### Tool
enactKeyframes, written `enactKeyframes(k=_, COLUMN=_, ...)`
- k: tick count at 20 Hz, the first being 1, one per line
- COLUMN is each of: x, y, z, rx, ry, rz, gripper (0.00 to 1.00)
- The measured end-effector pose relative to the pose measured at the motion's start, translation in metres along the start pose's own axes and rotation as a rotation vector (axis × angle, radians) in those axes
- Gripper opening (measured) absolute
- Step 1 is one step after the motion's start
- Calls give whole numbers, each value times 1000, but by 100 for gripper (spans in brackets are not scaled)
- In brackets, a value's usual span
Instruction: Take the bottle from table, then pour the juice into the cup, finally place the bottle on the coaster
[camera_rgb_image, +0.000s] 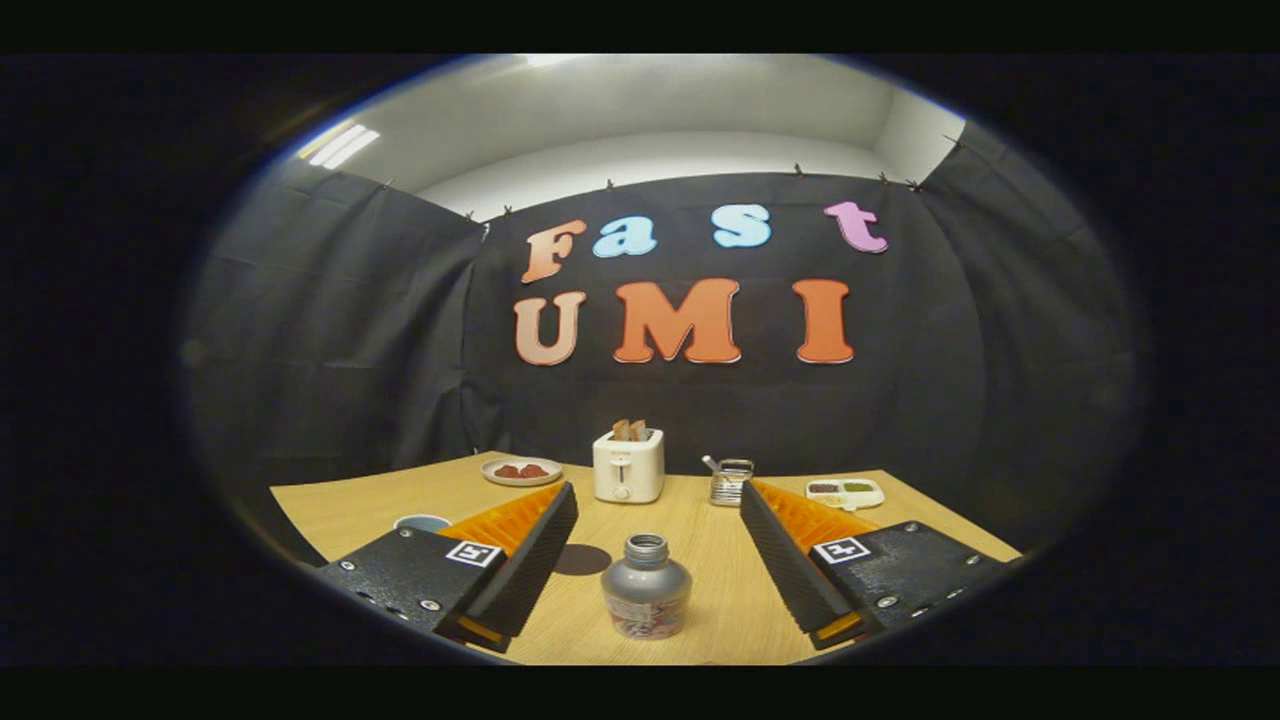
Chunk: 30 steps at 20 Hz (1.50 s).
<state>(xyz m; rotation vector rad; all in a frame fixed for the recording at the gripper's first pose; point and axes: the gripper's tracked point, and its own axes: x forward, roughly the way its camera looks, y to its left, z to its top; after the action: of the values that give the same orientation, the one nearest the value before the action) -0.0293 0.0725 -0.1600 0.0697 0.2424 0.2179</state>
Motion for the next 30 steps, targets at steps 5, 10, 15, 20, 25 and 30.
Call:
enactKeyframes(k=5, x=5, y=4, z=-34, rx=42, ry=68, rz=16, gripper=98)
enactKeyframes(k=10, x=7, y=4, z=-73, rx=13, ry=136, rz=5, gripper=98)
enactKeyframes(k=15, x=9, y=5, z=-103, rx=36, ry=204, rz=4, gripper=98)
enactKeyframes(k=20, x=13, y=5, z=-125, rx=59, ry=251, rz=-7, gripper=95)
enactKeyframes(k=25, x=12, y=4, z=-131, rx=54, ry=266, rz=-22, gripper=81)
enactKeyframes(k=30, x=15, y=14, z=-123, rx=-16, ry=281, rz=-8, gripper=79)
